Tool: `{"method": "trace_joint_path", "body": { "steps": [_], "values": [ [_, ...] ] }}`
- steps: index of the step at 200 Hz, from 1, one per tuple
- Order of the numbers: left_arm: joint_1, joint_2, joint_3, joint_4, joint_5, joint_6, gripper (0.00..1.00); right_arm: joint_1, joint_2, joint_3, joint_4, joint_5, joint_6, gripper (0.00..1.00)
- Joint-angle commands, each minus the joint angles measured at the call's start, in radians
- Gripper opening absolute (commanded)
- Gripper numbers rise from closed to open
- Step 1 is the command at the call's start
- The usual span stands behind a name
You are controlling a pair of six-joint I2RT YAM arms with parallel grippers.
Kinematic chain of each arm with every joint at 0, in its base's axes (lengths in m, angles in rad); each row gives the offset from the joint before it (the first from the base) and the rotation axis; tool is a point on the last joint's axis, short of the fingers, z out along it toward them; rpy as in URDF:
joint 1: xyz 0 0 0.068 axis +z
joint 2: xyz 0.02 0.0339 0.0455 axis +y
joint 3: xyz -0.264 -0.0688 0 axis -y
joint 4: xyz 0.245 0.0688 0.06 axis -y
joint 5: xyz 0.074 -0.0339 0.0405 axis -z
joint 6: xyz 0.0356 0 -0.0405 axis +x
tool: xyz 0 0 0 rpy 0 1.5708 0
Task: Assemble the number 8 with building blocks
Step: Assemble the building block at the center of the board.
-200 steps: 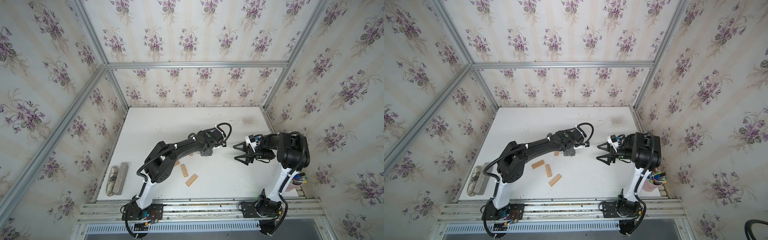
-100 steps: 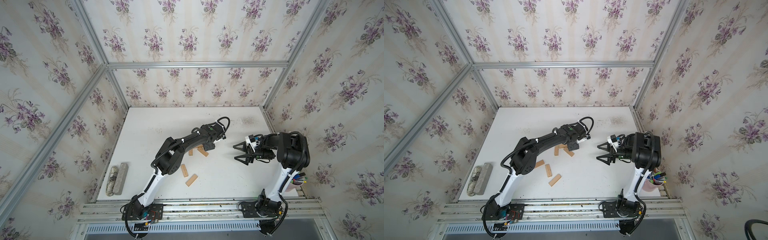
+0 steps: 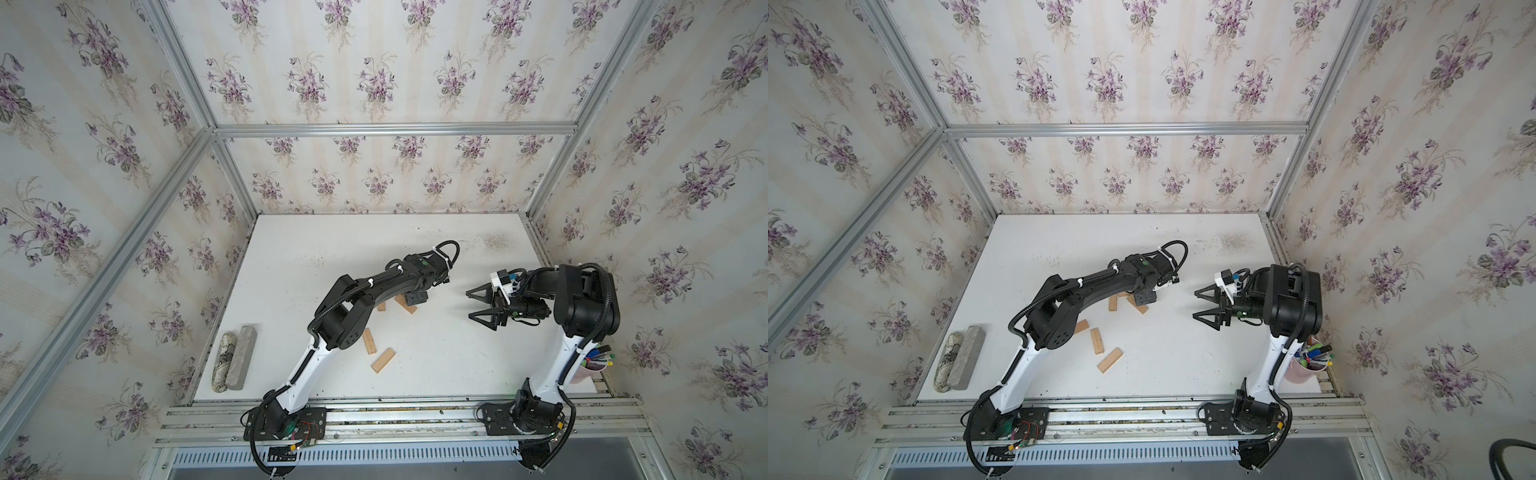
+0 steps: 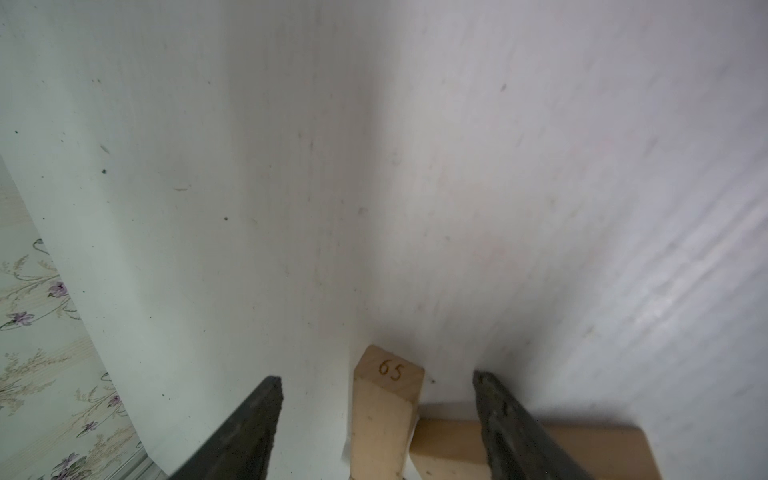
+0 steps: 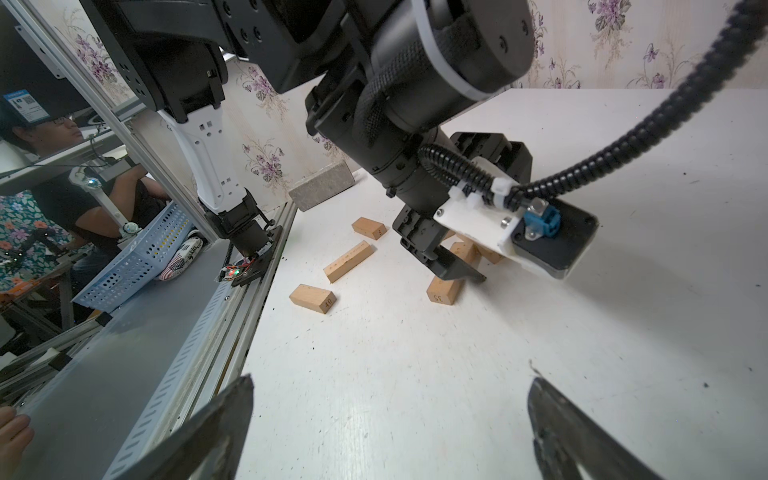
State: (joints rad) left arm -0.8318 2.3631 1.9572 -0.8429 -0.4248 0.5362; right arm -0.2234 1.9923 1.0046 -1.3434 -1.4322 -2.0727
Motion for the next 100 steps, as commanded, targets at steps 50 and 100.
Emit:
{"method": "trace_joint_path", "body": {
  "steps": [50,100],
  "values": [
    [0.002,-0.010,-0.033,-0.028,-0.075,0.026,0.75,0.000,-0.001,0.002,-0.028,-0.033,-0.406,1.00],
    [0.003,-0.051,-0.088,-0.028,-0.115,0.004,0.76,0.001,-0.002,0.003,-0.027,-0.033,-0.406,1.00]
  ]
}}
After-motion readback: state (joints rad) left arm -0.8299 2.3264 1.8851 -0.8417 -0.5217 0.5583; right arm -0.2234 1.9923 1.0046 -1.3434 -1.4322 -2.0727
